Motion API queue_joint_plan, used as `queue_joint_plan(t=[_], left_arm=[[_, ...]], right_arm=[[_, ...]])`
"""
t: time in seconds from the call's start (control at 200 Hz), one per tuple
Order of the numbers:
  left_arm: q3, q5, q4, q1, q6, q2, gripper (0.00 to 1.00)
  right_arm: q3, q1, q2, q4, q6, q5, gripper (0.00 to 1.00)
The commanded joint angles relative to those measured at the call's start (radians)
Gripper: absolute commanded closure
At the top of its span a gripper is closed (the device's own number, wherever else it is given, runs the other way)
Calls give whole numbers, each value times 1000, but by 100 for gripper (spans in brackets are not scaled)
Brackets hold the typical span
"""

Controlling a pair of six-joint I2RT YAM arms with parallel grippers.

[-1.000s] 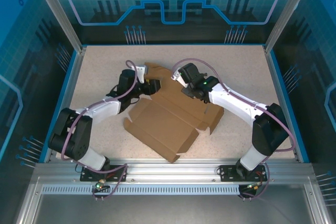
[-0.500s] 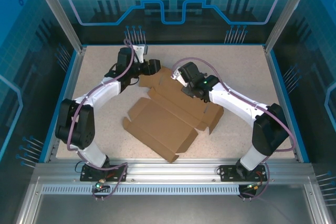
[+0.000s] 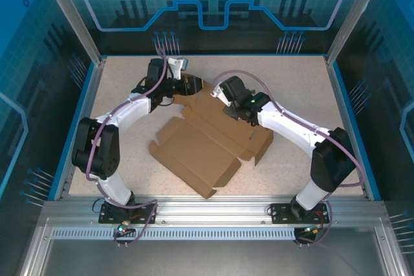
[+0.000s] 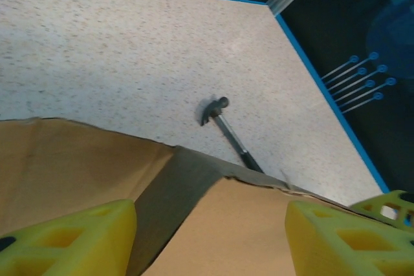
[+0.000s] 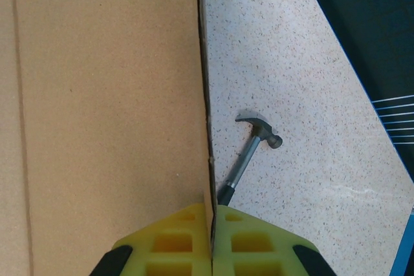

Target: Fold the paper box

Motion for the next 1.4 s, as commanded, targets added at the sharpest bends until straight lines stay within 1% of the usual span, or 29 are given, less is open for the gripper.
queue_joint_plan(t=[0.0,0.225,0.425,0.66,0.88,1.006,1.181,1.271,1.396], left_arm=[[-34,98,76,-11,-47,5,37],[-71,124,161,-42,-103,11,36],[-88,98,172,-43,-105,7,36],[-123,-45,73,-24,-30,-68,36],[-208,-169,17,9,43,-201,35],[-275,-218,21,39,44,-285,35],[-341,-328,22,97,16,-373,34],[-352,-365,11,141,-8,-382,35],[-360,-372,6,197,-27,-367,34]], right_arm=[[38,0,-3,-1,24,-6,100],[40,1,12,5,31,-12,100],[22,1,9,16,28,-3,100],[14,-1,-8,21,-15,21,100],[-1,-2,-31,44,-81,33,100],[-2,4,-29,58,-111,46,100],[-31,33,-31,99,-146,92,100],[-53,56,-32,136,-173,138,100],[-84,84,-28,198,-226,209,100]])
